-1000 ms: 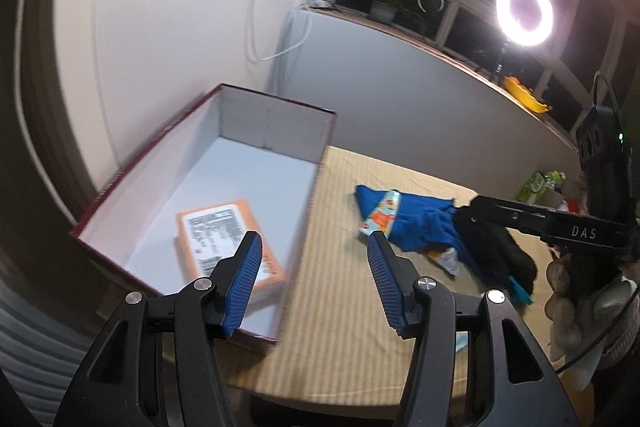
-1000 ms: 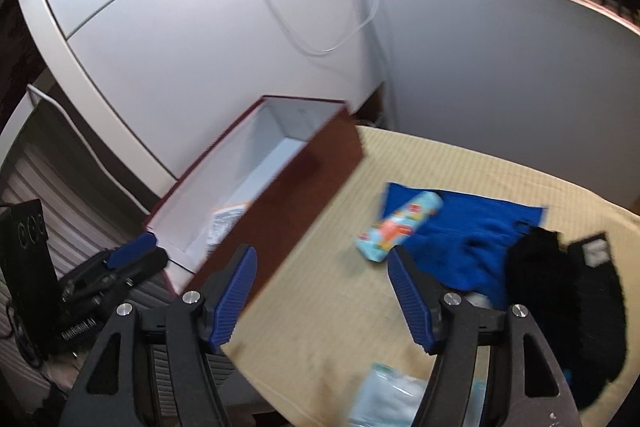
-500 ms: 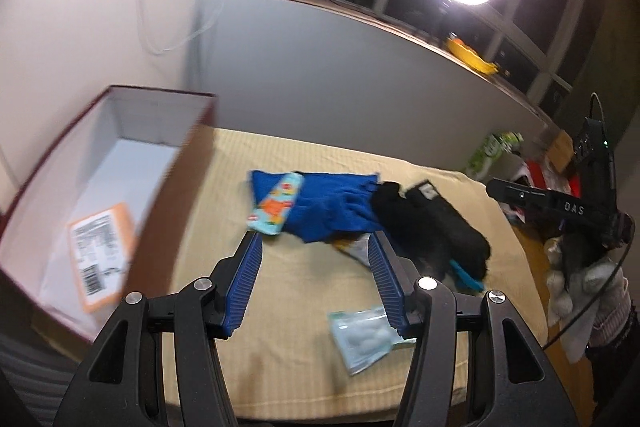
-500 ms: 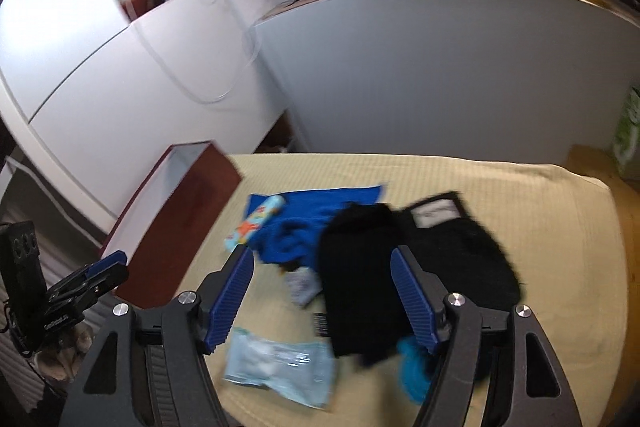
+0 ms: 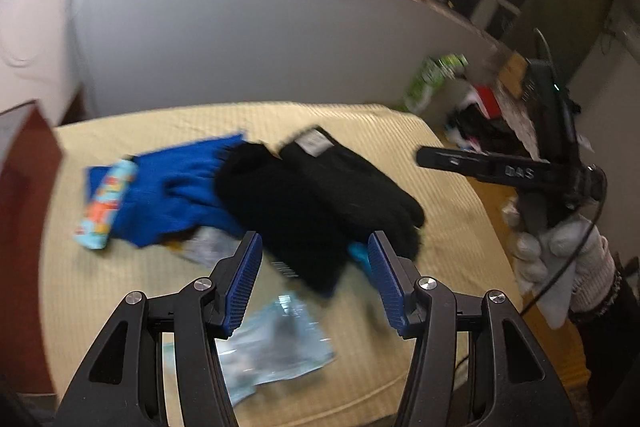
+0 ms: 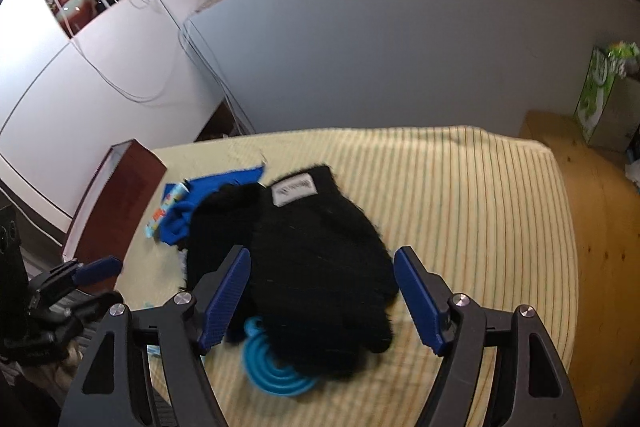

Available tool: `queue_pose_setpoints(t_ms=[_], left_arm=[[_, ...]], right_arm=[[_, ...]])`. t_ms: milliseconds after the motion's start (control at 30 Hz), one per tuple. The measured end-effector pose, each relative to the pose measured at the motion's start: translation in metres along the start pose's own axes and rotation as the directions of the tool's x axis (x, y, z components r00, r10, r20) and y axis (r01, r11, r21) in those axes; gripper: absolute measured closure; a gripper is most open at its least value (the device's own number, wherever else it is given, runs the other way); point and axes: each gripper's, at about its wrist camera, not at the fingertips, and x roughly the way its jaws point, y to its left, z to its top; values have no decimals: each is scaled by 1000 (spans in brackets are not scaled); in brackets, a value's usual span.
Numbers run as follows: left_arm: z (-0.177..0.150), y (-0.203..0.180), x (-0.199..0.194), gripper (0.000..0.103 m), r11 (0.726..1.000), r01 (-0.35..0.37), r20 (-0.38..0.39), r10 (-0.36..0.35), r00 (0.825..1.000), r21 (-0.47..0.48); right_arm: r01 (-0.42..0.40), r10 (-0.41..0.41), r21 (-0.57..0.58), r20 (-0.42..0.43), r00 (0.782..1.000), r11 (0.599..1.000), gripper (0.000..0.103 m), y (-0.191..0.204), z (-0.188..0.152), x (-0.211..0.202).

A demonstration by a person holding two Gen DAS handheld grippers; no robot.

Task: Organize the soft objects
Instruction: 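Move the right tool to the black fuzzy glove and grasp its cuff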

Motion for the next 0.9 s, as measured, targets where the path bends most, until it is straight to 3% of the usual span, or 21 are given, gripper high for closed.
queue_pose_setpoints(t_ms=[167, 433, 667, 900], left_arm=[[11, -19, 38, 49, 999, 17, -87, -14, 996, 33], [19, -22, 89, 49, 999, 30, -202, -33, 979, -16], [21, -28, 99, 49, 1000, 10, -218, -13, 976, -13], [26, -30, 102, 51, 1000, 31, -213, -31, 976, -6]], right_arm=[[-64, 68, 50, -74, 995, 997, 32, -29, 0, 25], [-132, 150, 137, -139, 979, 982, 32, -57, 1, 58], [-202, 230, 163, -183, 956, 966, 32, -55, 0, 78], [-229, 259, 162, -196, 946, 960, 35, -45, -2, 84]])
